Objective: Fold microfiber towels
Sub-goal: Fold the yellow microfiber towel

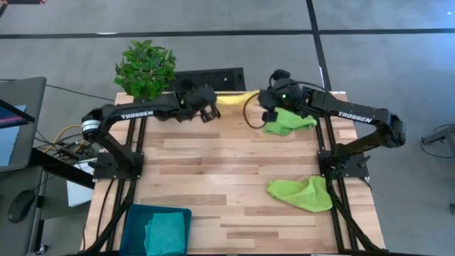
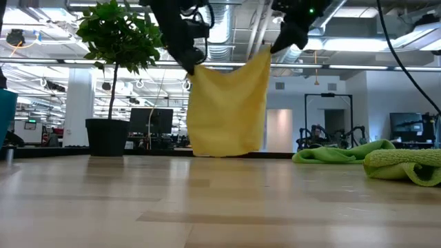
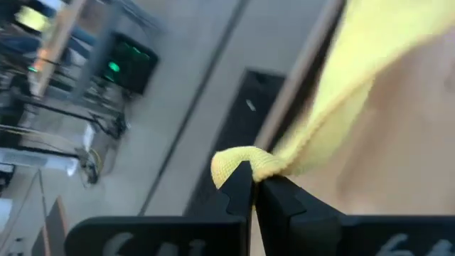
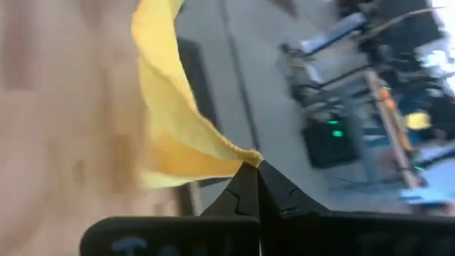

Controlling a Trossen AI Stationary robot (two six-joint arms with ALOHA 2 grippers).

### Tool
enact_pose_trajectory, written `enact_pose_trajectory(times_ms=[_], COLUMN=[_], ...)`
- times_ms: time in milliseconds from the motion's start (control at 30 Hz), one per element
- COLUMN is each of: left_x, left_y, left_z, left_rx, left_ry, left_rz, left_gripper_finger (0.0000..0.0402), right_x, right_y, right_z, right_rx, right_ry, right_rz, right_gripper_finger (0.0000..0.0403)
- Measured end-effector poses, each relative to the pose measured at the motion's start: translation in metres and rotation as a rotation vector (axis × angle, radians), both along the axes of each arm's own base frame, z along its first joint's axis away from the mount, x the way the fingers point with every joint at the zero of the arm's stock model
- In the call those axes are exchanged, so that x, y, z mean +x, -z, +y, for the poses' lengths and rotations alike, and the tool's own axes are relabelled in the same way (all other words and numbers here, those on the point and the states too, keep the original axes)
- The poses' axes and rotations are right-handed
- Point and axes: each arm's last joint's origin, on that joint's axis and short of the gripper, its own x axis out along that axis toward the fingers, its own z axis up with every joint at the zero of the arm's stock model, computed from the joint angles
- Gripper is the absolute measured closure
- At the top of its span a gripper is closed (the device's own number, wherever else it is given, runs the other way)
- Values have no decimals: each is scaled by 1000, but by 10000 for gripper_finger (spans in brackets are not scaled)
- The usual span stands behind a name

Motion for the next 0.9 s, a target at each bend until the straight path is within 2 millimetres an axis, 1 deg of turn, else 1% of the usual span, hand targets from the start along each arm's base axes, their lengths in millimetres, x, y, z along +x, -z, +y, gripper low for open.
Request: enact_pose_trajectory(times_ms=[67, 167, 267, 367, 467, 667, 833, 900], left_x=[-3, -7, -10, -13, -15, -17, -21, -24], left_y=[8, 19, 31, 47, 60, 77, 88, 94], left_z=[-9, -25, -42, -60, -76, -111, -140, -149], left_rx=[-40, -96, -175, -246, -313, -439, -537, -571], left_ry=[-7, -18, -7, 11, 34, 86, 118, 108], left_rz=[46, 105, 140, 161, 174, 159, 153, 155], left_gripper_finger=[401, 401, 401, 401, 401, 401, 401, 401], right_x=[0, -1, -3, -3, -4, -6, -10, -12], right_y=[12, 25, 44, 63, 79, 99, 121, 133], right_z=[5, 13, 22, 34, 48, 80, 104, 112], right_rx=[31, 76, 161, 242, 290, 406, 499, 524], right_ry=[-18, -23, -65, -122, -135, -203, -225, -220], right_rz=[45, 94, 145, 162, 194, 214, 204, 205], right_gripper_finger=[400, 400, 399, 400, 401, 399, 401, 401])
